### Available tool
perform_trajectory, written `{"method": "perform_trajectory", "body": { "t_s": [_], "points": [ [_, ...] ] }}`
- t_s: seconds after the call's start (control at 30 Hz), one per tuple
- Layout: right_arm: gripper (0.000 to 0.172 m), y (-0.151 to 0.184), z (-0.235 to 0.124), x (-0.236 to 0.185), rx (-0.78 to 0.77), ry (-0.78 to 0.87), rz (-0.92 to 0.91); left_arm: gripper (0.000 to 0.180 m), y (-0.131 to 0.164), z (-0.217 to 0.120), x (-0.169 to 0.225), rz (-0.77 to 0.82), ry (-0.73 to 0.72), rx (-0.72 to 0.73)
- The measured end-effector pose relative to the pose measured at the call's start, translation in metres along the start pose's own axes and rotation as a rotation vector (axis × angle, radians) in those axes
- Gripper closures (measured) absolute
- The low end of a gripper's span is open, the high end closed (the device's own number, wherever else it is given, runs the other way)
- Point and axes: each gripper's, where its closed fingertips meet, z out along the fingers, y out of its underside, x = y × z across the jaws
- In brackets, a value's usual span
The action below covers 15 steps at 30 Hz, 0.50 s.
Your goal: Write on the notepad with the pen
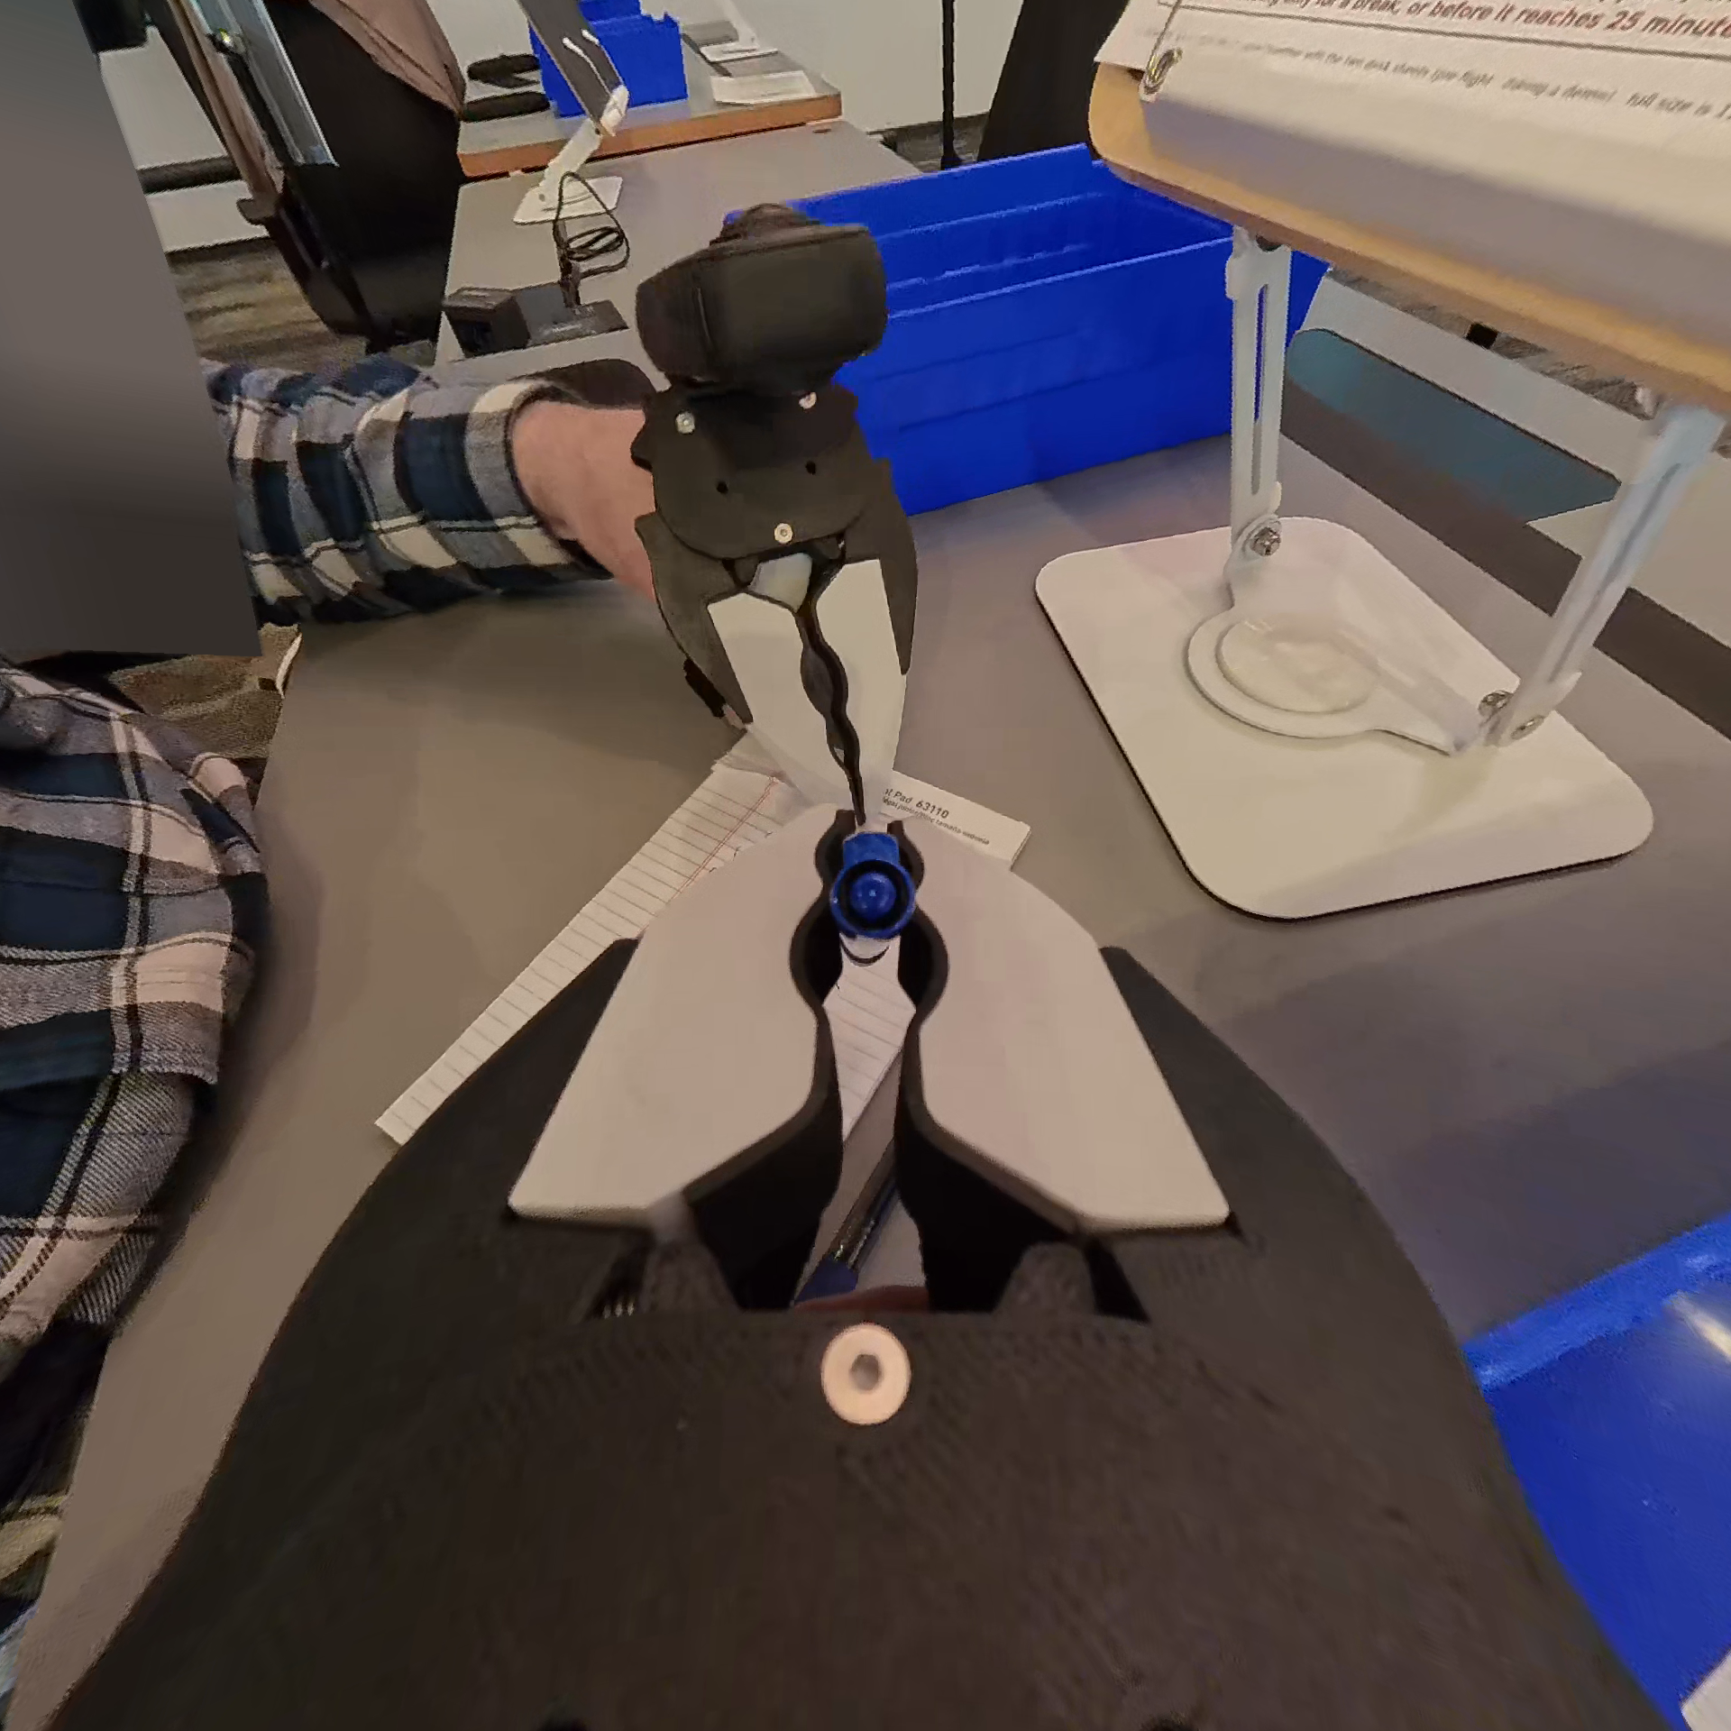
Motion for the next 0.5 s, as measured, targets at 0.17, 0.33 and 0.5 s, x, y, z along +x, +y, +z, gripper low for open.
{"method": "perform_trajectory", "body": {
  "t_s": [0.17, 0.33, 0.5],
  "points": [
    [0.165, -0.009, 0.0, -0.005, 0.001, 0.014, 0.002, 0.18, -0.001, 0.001, -0.001, -0.056, -0.101, -0.001],
    [0.165, -0.012, 0.002, -0.012, -0.014, 0.024, -0.004, 0.18, -0.002, 0.002, -0.002, -0.042, -0.107, 0.009],
    [0.165, -0.012, 0.002, -0.016, -0.018, 0.038, 0.008, 0.17, -0.008, -0.006, -0.004, -0.044, -0.082, 0.065]
  ]
}}
